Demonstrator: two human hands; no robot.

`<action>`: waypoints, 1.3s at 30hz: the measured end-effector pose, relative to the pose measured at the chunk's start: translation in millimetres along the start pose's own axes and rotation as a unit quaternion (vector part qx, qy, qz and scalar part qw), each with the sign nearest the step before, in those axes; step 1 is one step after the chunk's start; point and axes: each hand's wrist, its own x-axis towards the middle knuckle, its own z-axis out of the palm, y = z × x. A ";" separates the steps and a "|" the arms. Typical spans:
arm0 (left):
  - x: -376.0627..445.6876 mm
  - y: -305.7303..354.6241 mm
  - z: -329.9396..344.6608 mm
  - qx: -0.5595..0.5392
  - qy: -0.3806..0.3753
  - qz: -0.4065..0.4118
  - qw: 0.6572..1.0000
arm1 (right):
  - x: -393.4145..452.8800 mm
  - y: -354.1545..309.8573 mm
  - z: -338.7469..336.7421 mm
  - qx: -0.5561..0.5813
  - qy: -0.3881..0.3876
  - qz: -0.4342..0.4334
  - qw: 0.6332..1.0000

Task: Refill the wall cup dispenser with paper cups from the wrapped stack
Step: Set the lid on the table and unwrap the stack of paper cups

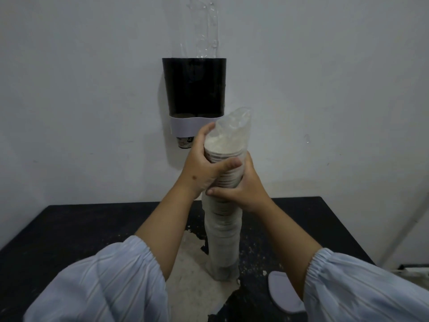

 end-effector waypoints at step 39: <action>-31.7 -48.3 7.5 0.003 0.000 -0.084 0.996 | -28.2 32.5 8.6 -0.021 -0.017 0.043 0.999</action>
